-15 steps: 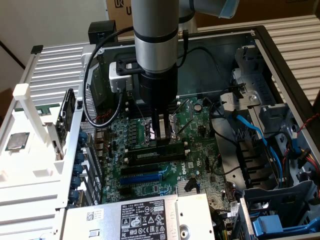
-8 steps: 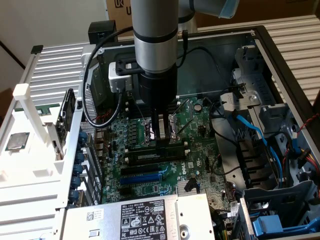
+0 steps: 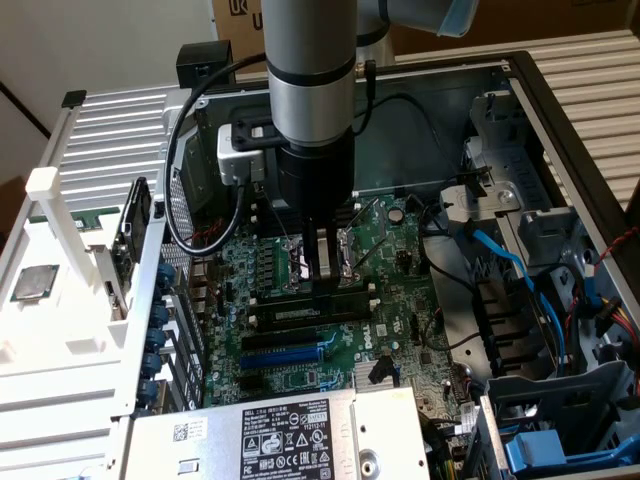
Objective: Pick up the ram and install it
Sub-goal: 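Press down the ram until it locks into place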
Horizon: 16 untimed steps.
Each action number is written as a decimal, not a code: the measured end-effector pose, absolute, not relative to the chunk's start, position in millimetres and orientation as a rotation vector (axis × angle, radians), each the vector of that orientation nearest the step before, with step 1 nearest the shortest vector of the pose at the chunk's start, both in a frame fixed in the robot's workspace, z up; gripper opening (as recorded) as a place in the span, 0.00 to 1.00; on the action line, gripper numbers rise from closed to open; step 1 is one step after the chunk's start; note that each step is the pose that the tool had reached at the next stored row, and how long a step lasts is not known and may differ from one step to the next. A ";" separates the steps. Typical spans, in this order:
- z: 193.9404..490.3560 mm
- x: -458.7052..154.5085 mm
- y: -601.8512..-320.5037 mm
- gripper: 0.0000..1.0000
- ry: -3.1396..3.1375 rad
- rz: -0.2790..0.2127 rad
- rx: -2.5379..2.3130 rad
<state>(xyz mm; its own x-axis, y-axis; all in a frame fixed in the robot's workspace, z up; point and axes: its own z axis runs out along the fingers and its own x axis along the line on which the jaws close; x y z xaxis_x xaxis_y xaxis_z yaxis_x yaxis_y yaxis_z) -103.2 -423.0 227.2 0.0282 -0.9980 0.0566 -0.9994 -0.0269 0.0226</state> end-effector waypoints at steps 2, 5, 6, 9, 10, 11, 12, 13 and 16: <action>227.2 -103.2 -423.0 0.22 -2.152 0.038 2.212; 228.0 -103.2 -423.1 0.22 -2.151 0.038 2.212; 228.5 -103.2 -423.1 0.22 -2.151 0.038 2.212; 231.4 -103.2 -423.0 0.22 -2.151 0.038 2.212; 232.5 -103.2 -423.0 0.22 -2.151 0.038 2.212; 233.8 -103.3 -423.1 0.22 -2.151 0.039 2.212; 235.0 -103.4 -423.1 0.22 -2.152 0.039 2.212; 236.1 -103.5 -423.0 0.22 -2.152 0.039 2.212; 238.6 -103.5 -423.0 0.22 -2.152 0.039 2.212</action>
<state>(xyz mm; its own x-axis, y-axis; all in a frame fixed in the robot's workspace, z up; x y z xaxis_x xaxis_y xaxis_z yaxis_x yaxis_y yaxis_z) -103.5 -423.0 238.6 0.0282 -0.9980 0.0566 -0.9994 -0.0270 0.0221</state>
